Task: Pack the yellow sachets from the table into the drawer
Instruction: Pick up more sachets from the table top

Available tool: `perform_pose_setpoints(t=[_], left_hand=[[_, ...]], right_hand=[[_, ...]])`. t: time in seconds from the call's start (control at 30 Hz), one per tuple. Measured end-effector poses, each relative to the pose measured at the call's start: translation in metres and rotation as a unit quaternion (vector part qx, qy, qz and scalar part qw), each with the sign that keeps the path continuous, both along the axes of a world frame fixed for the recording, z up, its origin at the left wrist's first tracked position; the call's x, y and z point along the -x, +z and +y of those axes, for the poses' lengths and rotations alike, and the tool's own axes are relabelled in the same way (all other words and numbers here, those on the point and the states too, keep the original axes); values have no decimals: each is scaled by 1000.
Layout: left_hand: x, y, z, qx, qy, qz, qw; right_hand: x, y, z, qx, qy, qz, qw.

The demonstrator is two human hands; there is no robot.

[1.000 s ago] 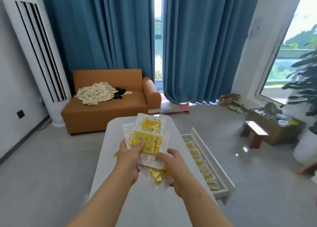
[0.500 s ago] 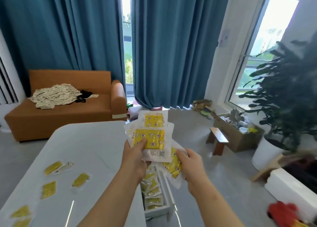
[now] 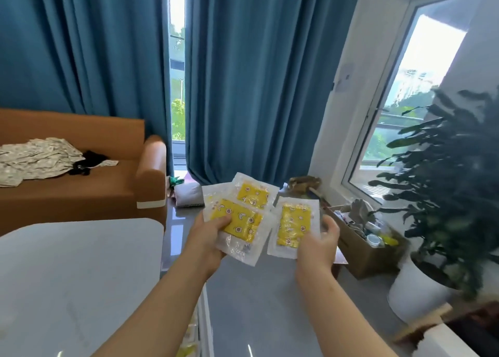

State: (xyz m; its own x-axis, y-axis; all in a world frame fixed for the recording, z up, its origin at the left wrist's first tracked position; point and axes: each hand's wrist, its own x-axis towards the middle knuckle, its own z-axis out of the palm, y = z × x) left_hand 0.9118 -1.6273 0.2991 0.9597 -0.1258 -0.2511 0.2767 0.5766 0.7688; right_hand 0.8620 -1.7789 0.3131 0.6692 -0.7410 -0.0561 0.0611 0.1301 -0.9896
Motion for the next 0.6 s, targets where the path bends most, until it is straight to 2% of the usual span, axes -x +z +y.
perform_pose_setpoints(t=[0.17,0.27,0.33,0.43,0.6], left_hand=[[-57,-10,-5,-7,39,8,999],[-90,-23,-10,-20,75,7,997],[-116,-36,-19,-48,104,14,993],[-158,-54,-33,-80,148,32,985],[-210,-76,-55,-103,218,80,967]], right_hand=[[-80,-18,-24,-23,28,50,998],[-131,-35,-29,-39,121,87,988],[-164,-42,-28,-59,221,100,968],[-218,-53,-28,-70,366,128,919],[-307,-83,-43,-56,471,185,861]])
